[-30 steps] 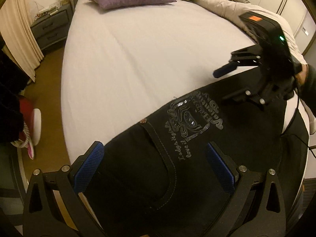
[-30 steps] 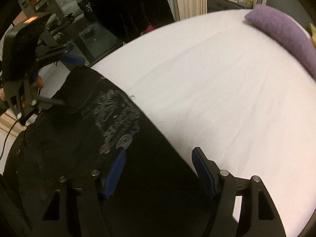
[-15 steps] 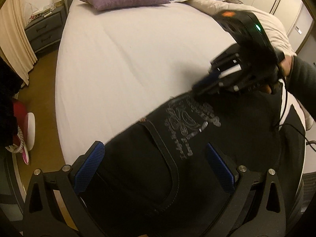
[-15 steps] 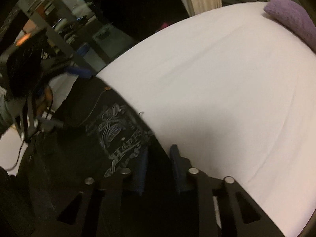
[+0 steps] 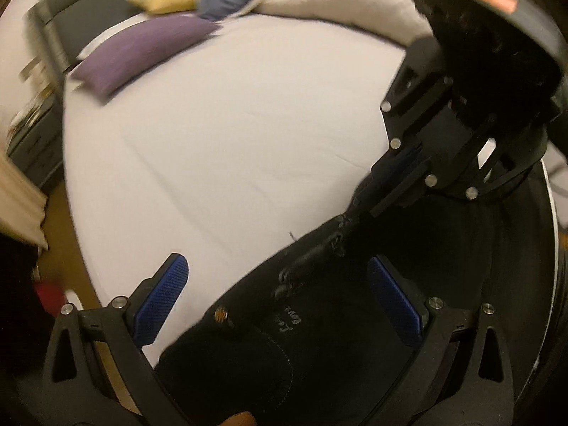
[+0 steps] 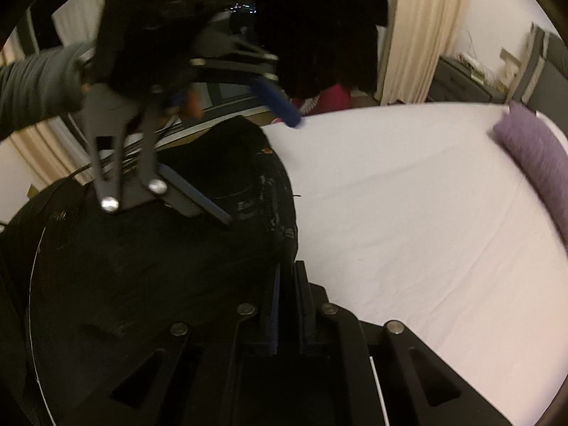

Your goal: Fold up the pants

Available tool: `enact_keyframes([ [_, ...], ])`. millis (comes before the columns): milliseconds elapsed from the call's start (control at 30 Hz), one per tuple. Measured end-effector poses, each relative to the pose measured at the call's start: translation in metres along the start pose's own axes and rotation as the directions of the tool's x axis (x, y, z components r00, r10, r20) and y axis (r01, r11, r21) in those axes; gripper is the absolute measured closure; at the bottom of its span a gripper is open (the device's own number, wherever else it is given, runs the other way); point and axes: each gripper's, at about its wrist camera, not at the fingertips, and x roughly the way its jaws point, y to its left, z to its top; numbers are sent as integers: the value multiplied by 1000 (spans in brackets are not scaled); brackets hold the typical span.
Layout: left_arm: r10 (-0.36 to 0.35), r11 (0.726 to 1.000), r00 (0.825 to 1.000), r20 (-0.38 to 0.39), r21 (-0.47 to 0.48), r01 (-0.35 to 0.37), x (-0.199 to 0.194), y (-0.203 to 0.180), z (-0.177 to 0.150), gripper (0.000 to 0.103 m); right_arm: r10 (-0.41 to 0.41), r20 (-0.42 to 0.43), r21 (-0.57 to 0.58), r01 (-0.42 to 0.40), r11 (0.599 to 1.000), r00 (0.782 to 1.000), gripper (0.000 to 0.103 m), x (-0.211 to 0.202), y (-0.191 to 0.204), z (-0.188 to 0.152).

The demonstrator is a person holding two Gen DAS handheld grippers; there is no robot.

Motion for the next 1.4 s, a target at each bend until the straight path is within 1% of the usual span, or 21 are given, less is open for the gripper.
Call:
enact_keyframes([
  [67,9,999,999,-43,49,-7,12,-4,3,1,-11,-7,-23,11,1000,1000,95,0,8,2],
  [200,-26,997,992,-123,63,34,32,3,0,12,-17,-14,-46,16,999,1000,95,-3,20,1],
  [267,-51,997,987,-154,56,60,39,6,-3,26,-17,-16,-56,16,998,1000,95,3,24,1],
  [333,-68,996,983,-169,43,76,42,10,-7,51,-18,-22,-67,16,998,1000,95,3,28,1],
  [367,-71,996,983,-169,41,78,43,11,-9,56,-19,-27,-75,17,997,999,95,3,30,0],
  [400,-78,996,983,-166,37,85,42,12,-9,66,-19,-29,-77,17,997,999,95,2,27,-1],
  [433,-78,996,983,-164,35,85,43,14,-9,71,-19,-29,-78,17,997,999,95,1,28,-2],
  [500,-77,996,985,-153,35,84,39,16,-9,75,-20,-28,-77,18,997,999,95,2,29,-2],
  [633,-45,998,992,-118,40,50,19,2,-13,89,-29,-24,-77,28,997,999,95,4,21,3],
  [733,-22,999,997,-80,36,25,-6,-4,-24,93,-57,-6,-81,56,995,998,95,2,19,5],
  [867,7,999,999,-50,42,-5,-22,-24,-32,95,-46,7,-38,46,998,999,93,-9,17,-2],
  [900,16,999,999,-44,42,-14,-25,-26,-33,95,-52,6,-33,52,998,999,85,-11,18,-5],
  [933,25,999,999,-34,37,-24,-28,-32,-37,95,-65,-2,-29,65,997,998,72,-13,17,-8],
  [967,30,999,999,-24,27,-29,-30,-36,-40,95,-81,-13,-30,80,996,997,63,-13,17,-11],
  [1000,33,999,999,-11,10,-33,-33,-36,-41,95,-104,-28,-34,103,994,994,47,-13,17,-14],
  [1033,35,999,999,-2,1,-35,-41,-40,-47,95,-131,-38,-41,130,991,991,44,-14,16,-17],
  [1167,39,999,999,13,-22,-38,-43,-37,-43,95,-190,-45,-72,187,980,981,44,-14,14,-25],
  [1267,42,999,999,18,-27,-42,-53,-42,-49,95,-226,-97,-95,217,972,969,44,2,7,-28],
  [1300,41,999,999,18,-32,-41,-53,-41,-48,95,-219,-125,-80,210,974,968,49,11,1,-29],
  [1333,43,998,999,17,-35,-43,-55,-40,-48,95,-204,-141,-61,197,979,969,65,15,-3,-30],
  [1400,47,998,999,16,-38,-47,-59,-43,-50,95,-174,-182,-7,176,984,968,82,24,-15,-31],
])
